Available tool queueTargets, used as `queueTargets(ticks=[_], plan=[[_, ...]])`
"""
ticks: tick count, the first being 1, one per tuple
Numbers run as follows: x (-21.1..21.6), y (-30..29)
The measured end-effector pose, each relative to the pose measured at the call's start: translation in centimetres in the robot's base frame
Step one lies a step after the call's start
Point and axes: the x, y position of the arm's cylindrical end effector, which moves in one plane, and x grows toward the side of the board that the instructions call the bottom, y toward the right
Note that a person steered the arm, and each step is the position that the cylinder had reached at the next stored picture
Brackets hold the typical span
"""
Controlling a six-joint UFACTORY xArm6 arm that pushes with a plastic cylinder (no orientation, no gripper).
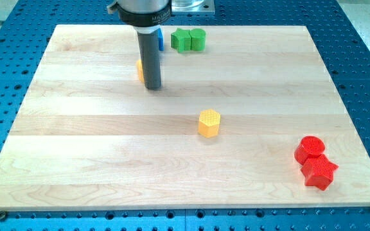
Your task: Separate the red circle from the red star
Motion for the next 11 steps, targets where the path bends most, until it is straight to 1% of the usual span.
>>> queueTargets(ticks=[1, 2, 3, 4, 5, 6, 7, 8, 9, 10, 11], plan=[[0.0, 2.0], [3.4, 11.8], [4.8, 23.3], [7.5, 34.2], [15.0, 36.8], [19.9, 32.9], [20.2, 27.4], [18.0, 22.8], [13.4, 22.7], [8.8, 19.4], [10.2, 20.3]])
